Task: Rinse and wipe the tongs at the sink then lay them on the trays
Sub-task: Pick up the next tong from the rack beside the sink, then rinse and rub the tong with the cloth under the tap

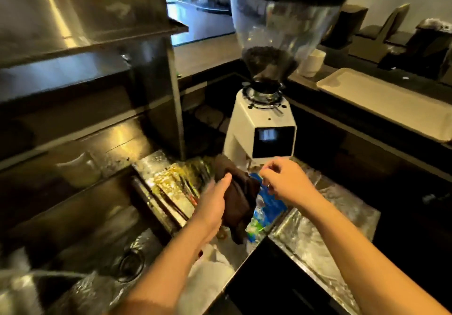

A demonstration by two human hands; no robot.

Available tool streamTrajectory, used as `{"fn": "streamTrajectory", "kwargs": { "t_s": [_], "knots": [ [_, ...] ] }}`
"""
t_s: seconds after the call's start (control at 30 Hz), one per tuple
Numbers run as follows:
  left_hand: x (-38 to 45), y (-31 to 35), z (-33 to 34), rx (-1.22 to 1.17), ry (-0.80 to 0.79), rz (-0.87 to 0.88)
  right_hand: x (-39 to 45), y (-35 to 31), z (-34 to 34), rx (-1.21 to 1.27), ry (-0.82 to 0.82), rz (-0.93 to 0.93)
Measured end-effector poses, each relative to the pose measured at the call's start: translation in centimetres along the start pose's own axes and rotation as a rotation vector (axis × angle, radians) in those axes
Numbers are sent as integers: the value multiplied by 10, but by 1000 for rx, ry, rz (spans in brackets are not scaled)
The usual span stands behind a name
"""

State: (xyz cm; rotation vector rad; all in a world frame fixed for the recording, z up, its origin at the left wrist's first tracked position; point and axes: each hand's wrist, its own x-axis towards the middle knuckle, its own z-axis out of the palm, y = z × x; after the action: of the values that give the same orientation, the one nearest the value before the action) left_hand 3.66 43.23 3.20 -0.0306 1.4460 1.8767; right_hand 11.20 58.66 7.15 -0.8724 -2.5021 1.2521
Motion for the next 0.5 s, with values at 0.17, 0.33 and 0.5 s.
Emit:
{"fn": "streamTrajectory", "kwargs": {
  "t_s": [0.17,0.33,0.5],
  "knots": [
    [7,3,-88,50,198,12,7,-23,69,-31,-117,2],
    [22,-7,-139,74,398,-20,20,-15,116,-141,-201,7],
    [41,-32,-149,101,460,-55,53,17,148,-279,-292,68]
  ]
}}
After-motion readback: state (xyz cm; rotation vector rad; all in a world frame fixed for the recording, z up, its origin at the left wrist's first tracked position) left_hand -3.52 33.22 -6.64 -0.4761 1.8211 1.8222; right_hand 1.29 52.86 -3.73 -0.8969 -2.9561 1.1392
